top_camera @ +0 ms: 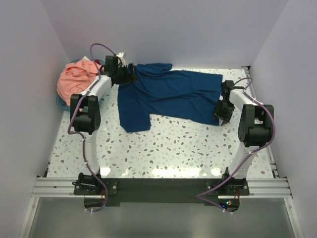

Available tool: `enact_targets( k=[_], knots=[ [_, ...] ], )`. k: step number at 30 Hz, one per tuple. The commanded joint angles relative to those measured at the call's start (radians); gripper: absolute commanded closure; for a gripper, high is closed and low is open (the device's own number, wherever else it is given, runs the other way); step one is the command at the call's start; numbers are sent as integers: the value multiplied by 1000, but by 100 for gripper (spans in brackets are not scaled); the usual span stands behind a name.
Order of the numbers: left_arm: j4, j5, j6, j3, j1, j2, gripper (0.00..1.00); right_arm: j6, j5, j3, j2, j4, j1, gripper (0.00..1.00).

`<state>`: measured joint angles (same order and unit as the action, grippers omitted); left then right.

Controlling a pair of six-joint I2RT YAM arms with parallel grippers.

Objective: Fold and stack the t-shirts
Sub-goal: Fold the tshirt

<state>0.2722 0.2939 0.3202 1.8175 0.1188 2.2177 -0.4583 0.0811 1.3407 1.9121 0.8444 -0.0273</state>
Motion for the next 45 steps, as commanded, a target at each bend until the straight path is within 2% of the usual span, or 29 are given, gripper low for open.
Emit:
enact_targets(
  k=[1, 8, 14, 19, 23, 27, 36, 45],
  knots=[
    [-1, -24, -35, -27, -2, -69, 13, -31, 29, -9, -1, 25, -13, 50],
    [5, -35, -44, -64, -2, -89, 13, -33, 5, -31, 16, -4, -17, 54],
    [10, -38, -59, -145, -2, -133, 13, -37, -21, -34, 56, -24, -17, 67],
    [58, -59, -104, -266, -1, -208, 20, -29, -41, -15, 88, -21, -19, 83],
    [104, -102, -99, -365, 1, -279, 25, -19, -52, 5, 107, -8, -17, 90],
    [191, -140, -58, -451, 7, -351, 30, -10, -63, 15, 120, -1, -17, 92],
    [318, -185, 34, -575, 22, -431, 30, 6, -78, 5, 117, -5, -17, 93],
    [324, -118, 63, -633, 25, -425, 31, 13, -80, -9, 110, -15, -19, 94]
  ],
)
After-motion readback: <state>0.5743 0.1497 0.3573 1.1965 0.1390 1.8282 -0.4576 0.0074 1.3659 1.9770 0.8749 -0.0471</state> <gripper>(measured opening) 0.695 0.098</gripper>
